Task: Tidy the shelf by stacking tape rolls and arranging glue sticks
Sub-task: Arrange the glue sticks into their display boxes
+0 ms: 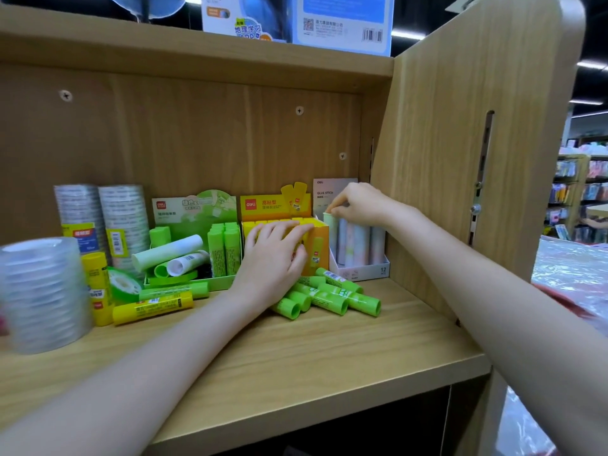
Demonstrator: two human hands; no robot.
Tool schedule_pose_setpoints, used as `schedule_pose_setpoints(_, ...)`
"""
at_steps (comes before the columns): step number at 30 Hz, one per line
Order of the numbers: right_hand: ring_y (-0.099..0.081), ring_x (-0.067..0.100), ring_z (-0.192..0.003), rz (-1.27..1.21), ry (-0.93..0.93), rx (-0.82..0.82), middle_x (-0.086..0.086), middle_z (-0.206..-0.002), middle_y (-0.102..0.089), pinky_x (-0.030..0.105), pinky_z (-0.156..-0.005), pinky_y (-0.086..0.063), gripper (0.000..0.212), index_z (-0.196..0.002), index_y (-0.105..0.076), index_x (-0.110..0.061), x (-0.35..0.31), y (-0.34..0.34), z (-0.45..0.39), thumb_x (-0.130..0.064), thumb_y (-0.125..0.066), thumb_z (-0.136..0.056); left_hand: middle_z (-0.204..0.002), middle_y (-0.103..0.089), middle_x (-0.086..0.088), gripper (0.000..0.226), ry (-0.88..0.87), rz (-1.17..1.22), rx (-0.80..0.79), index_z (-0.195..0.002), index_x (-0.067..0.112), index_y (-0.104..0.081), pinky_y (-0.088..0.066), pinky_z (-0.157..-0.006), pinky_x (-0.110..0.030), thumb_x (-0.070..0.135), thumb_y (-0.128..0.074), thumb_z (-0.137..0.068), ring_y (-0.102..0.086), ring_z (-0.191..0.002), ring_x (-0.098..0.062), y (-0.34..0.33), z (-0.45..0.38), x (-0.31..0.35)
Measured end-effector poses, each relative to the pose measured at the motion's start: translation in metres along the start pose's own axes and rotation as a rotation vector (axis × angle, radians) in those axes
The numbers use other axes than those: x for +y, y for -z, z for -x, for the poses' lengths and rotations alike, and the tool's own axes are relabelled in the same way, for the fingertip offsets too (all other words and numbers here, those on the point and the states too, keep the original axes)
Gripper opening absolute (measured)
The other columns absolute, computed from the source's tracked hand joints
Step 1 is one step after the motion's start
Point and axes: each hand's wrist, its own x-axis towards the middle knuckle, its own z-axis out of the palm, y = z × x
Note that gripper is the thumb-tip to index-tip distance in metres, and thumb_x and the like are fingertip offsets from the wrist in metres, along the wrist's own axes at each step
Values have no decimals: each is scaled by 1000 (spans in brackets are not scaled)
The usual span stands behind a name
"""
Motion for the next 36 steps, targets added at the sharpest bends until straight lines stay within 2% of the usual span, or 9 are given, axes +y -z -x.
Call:
schedule_pose_setpoints(4, -51, 21, -121, -146, -37, 147, 7, -127, -60, 26, -102, -35, 32, -122, -61, -9, -4, 2, 20, -11, -41, -96, -132, -50, 5, 68, -5, 40, -8, -132, 29, -49, -14, -108, -34, 45, -8, -79, -38, -125, -14, 2, 1, -2)
schedule_pose_setpoints(8, -58, 16, -109, -237, -4, 335, 2, -113, -68, 17, -86, -35, 27, -110, -68, -9, -19, 3, 64, -11, -46, -95, -128, -55, 1, 68, 0, 133, 19, -124, 21, -57, -15, -109, -37, 44, -11, -80, -43, -125, -15, 11, 1, -3)
schedule_pose_setpoints(11, -57, 9, -104, -331, 6, 124, -5, -111, -66, 20, -83, -39, 25, -109, -68, -15, -32, -10, 112, -24, -49, -95, -123, -59, -2, 58, 12, 200, 18, -115, 14, -63, -19, -107, -31, 39, -22, -85, -45, -124, -18, 24, 6, -6)
schedule_pose_setpoints(15, -40, 5, -126, -305, 1, -183, -11, -136, -47, 20, -101, -29, 39, -128, -52, -27, -42, -29, 149, -40, -52, -91, -134, -52, -1, 67, -195, 293, -202, -124, 14, -59, -19, -105, -18, 50, -19, -84, -36, -132, -15, 44, 31, -13)
schedule_pose_setpoints(19, -39, 7, -126, -254, 15, -168, -8, -139, -45, 22, -104, -29, 42, -131, -48, -26, -62, -28, 155, -36, -54, -91, -148, -35, 5, 53, -270, 241, -560, -140, 22, -39, -13, -106, -12, 46, -28, -94, -27, -136, -7, 62, 56, -18)
schedule_pose_setpoints(24, -41, 7, -121, -247, 106, -163, -4, -133, -47, 21, -101, -30, 39, -128, -48, -29, -93, -33, 153, -35, -56, -90, -139, -42, 7, 57, -264, 148, -525, -137, 24, -39, -25, -105, -21, 51, -26, -88, -35, -128, -8, 87, 76, -35)
schedule_pose_setpoints(29, -44, 7, -114, -239, 211, -128, -4, -126, -48, 16, -94, -31, 42, -129, -49, -25, -121, -47, 138, -35, -58, -89, -147, -33, 8, 81, -239, 97, -517, -143, 27, -28, -18, -109, -21, 67, -8, -76, -28, -133, -6, 105, 94, -55)
schedule_pose_setpoints(33, -43, 5, -99, -263, 193, -122, -8, -122, -36, 15, -86, -35, 55, -130, -44, -23, -131, -54, 121, -41, -64, -82, -152, -23, 7, 56, -183, 79, -554, -145, 25, -25, -9, -108, -14, 51, -27, -96, -19, -138, -5, 113, 98, -67)
schedule_pose_setpoints(36, -42, 12, -108, -125, 191, -109, -3, -119, -43, 21, -86, -34, 52, -122, -52, -21, -124, -55, 105, -47, -66, -78, -153, -21, 8, 53, -164, 96, -578, -146, 25, -23, -7, -106, -12, 45, -29, -97, -17, -138, -4, 119, 101, -71)
